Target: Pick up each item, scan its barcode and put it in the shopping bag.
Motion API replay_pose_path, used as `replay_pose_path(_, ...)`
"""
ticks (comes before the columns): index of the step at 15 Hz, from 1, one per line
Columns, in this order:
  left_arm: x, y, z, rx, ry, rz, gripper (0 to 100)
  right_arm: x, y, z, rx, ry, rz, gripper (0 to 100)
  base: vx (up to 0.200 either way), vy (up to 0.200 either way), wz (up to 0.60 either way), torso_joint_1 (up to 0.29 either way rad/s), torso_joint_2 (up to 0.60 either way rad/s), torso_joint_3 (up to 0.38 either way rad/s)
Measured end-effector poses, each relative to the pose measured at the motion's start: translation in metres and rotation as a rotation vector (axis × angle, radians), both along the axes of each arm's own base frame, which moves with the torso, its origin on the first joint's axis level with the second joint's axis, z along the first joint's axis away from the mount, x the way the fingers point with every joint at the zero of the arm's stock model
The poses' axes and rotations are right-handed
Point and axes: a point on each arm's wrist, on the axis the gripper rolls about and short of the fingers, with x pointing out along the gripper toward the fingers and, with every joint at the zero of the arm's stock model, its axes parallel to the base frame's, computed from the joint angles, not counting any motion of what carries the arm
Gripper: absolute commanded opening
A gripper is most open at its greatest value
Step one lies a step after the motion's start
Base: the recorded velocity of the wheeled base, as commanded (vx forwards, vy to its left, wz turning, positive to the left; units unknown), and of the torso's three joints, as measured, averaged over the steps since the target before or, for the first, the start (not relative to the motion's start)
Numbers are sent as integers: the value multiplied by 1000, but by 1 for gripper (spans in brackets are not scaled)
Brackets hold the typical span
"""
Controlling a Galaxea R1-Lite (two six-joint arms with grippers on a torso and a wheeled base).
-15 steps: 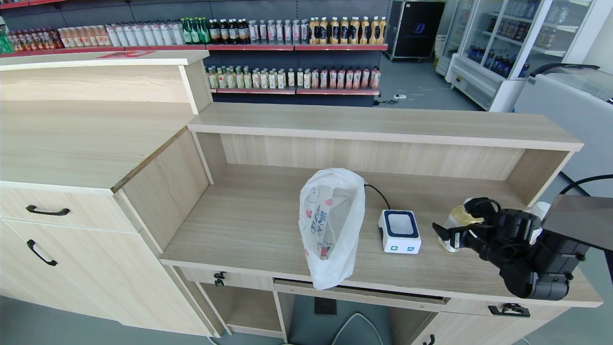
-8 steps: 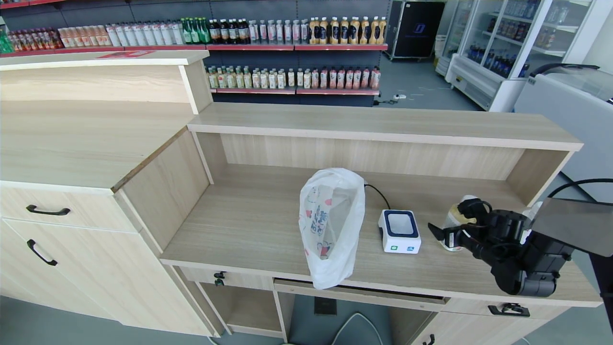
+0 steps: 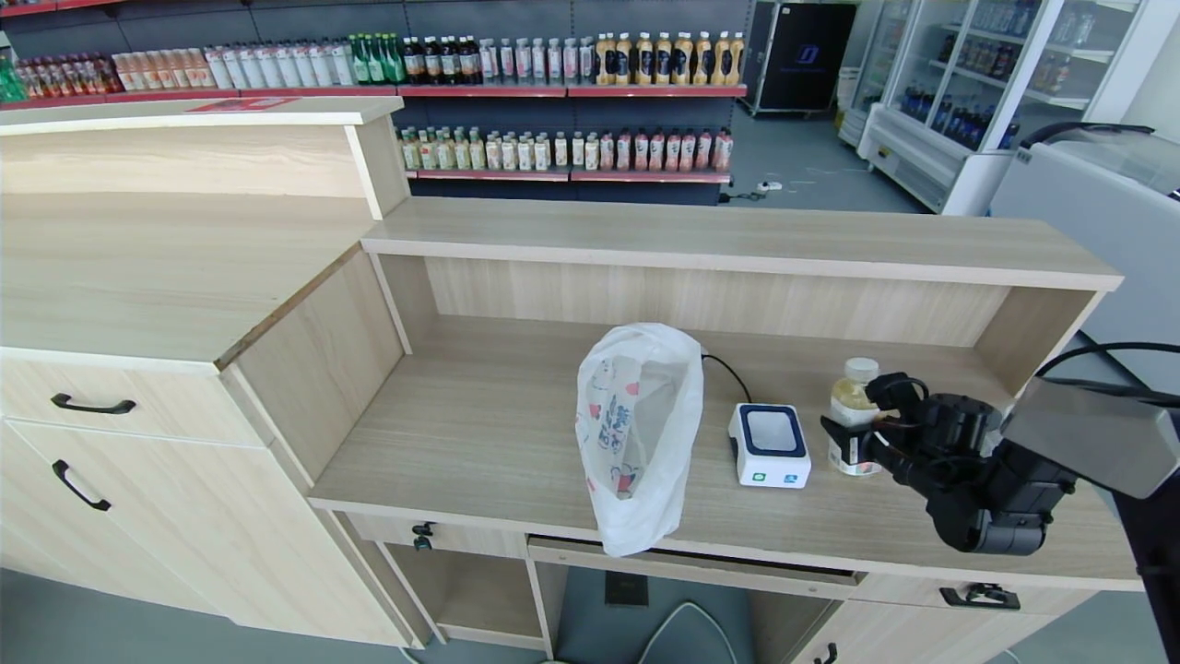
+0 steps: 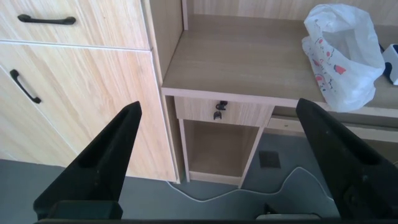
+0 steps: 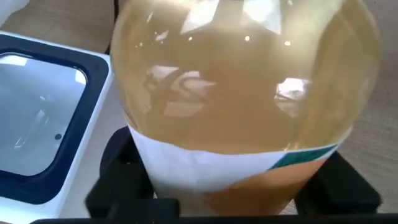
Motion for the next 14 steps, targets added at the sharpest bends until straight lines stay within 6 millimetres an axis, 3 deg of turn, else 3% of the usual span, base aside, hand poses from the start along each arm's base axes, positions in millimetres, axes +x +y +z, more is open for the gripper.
replay_pose_path(10, 0, 0, 0, 0, 0, 1, 100, -9, 1, 30, 50, -23, 69, 0, 0, 0, 0, 0, 0, 0)
replay_pose_path(12, 0, 0, 0, 0, 0, 1, 100, -13, 3, 53, 137, -39, 104, 0, 0, 0, 0, 0, 0, 0)
replay_pose_path(14, 0, 0, 0, 0, 0, 1, 100, -22, 6, 91, 249, -7, 189, 0, 0, 0, 0, 0, 0, 0)
